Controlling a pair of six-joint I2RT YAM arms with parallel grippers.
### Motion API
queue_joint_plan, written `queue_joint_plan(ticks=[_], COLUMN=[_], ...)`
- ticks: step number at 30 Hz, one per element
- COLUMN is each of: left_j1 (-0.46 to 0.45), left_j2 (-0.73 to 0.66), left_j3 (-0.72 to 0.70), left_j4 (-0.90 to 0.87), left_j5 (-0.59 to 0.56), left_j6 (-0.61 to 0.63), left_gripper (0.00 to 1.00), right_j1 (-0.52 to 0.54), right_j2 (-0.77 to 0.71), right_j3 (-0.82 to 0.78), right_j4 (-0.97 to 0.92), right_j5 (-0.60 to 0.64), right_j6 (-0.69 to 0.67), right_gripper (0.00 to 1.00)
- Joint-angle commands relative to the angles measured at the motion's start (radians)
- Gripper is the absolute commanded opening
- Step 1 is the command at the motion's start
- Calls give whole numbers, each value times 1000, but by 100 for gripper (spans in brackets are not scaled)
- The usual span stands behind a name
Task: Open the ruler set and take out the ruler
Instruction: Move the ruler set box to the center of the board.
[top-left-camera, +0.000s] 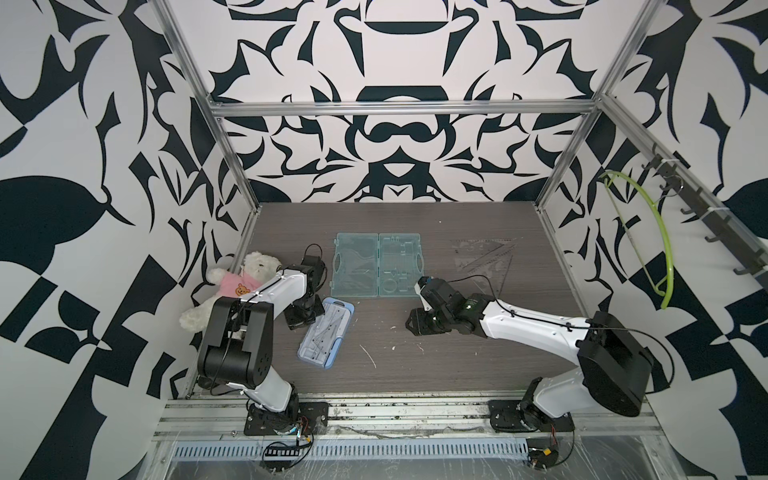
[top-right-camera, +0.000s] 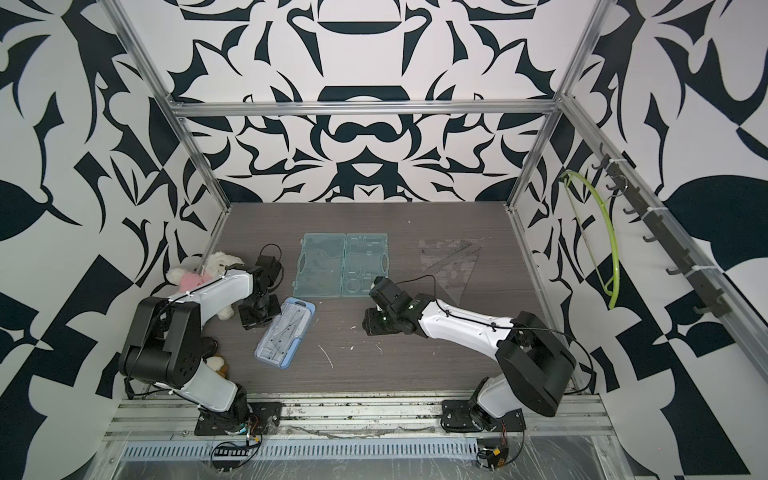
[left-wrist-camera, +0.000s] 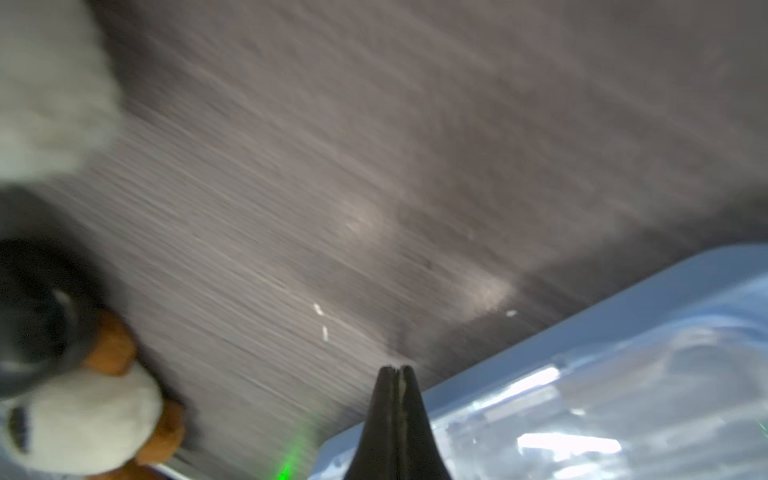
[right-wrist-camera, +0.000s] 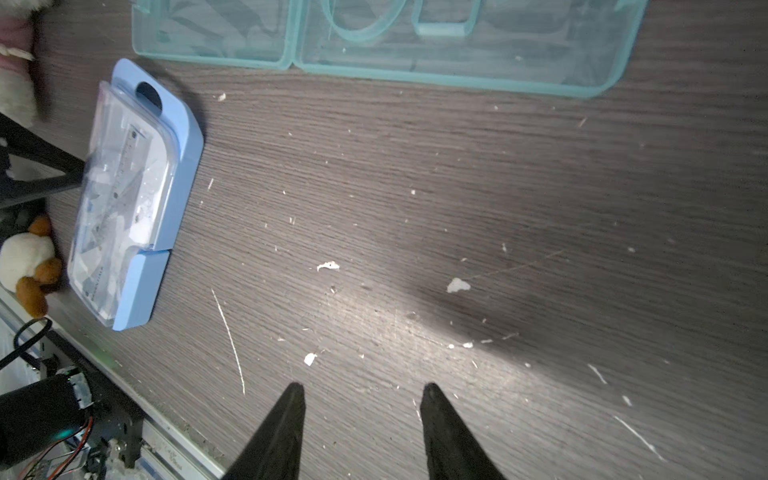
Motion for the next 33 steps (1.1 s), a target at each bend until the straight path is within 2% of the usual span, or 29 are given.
queue_joint_plan(ticks=[1, 16, 24, 33], left_j1=[-60, -470, -589, -602], left_j2=[-22, -89, 0, 74], left_j3=[-44, -38, 45, 102], left_j4=[-1, -45, -15, 44], left_j5=[60, 74, 50, 0], left_j6=[-47, -324, -360, -353], left_gripper=[2, 3, 3, 3], right_j1=[-1, -3, -2, -1], right_j2=[-43, -75, -55, -46], right_j3=[2, -48, -55, -66], right_j4=[23, 41, 48, 31], right_j5=[21, 42, 41, 49], right_j6=[-9, -2, -1, 3], right_gripper=[47, 47, 47, 47])
